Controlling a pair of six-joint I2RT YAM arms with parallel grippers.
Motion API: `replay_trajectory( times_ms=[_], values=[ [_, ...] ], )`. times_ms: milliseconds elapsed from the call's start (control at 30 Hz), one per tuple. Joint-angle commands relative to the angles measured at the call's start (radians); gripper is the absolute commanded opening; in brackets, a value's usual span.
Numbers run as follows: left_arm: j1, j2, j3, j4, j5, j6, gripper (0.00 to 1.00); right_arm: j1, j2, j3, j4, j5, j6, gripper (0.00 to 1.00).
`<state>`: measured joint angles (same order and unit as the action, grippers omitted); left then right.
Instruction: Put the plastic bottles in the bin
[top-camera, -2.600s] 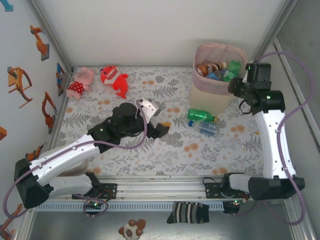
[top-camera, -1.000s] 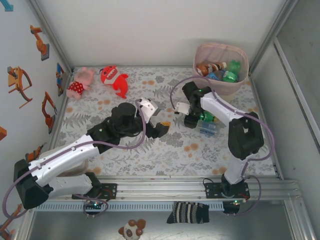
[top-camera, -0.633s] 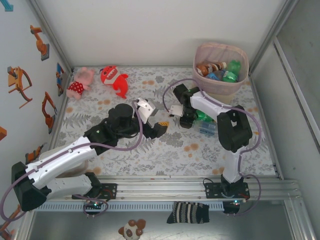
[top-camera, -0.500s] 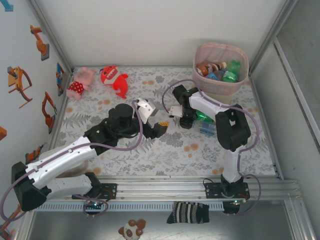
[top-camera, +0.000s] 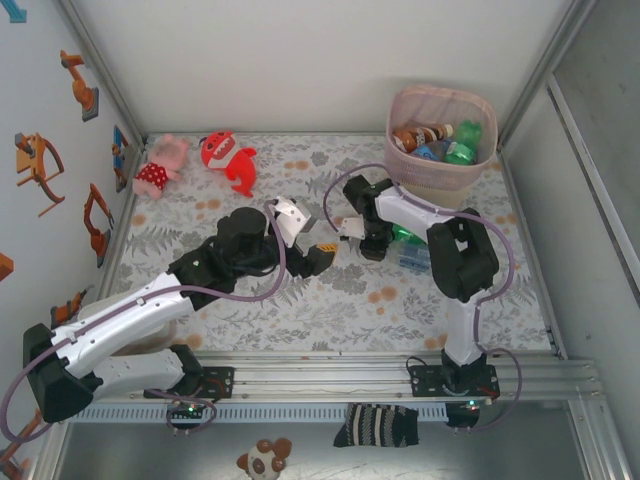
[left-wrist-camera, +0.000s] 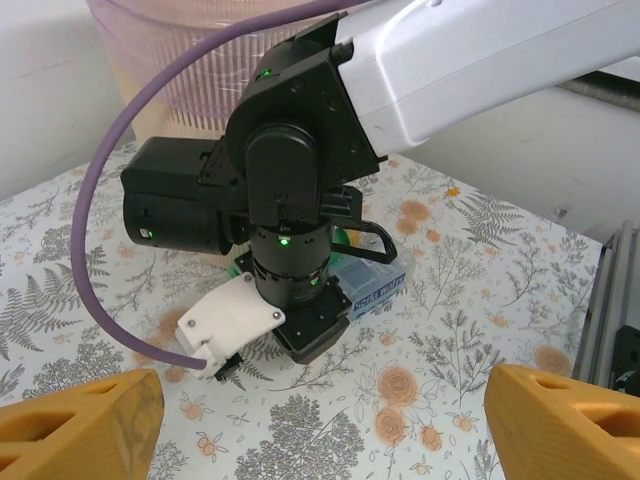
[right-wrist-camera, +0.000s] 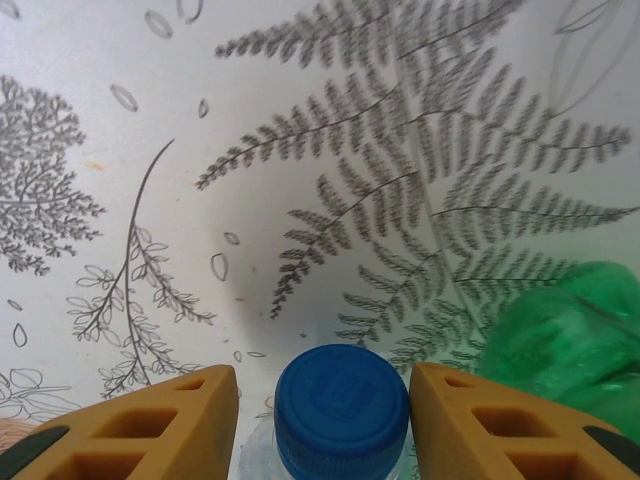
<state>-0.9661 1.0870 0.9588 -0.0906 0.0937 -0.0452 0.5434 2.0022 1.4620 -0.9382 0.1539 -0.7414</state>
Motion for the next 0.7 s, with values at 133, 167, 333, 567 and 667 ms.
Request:
replay_trajectory(
  times_ms=[133,167,333,567,667],
  values=[
    [0.006,-0.002,0.01,-0.002,-0.001,-0.011,0.83,0.01,0.017,-0.051,-0.023,0.031,0.019,0.43],
    [0.006,-0.002,0.01,-0.003,0.0,-0.011,0.83,0.012,0.017,-0.054,-0.022,0.029,0.02,0.42],
    [0.006,-0.001,0.013,-0.002,0.003,-0.01,0.83,0.01,0.01,-0.059,-0.017,0.022,0.03,0.34],
    [0.006,-0.006,0.011,-0.006,0.001,-0.01,0.83,0.011,-0.034,-0.058,-0.022,-0.034,0.046,0.23],
    [0.005,-0.01,0.011,-0.004,0.003,-0.009,0.83,0.01,-0.08,-0.055,-0.027,-0.1,0.059,0.21]
  ],
)
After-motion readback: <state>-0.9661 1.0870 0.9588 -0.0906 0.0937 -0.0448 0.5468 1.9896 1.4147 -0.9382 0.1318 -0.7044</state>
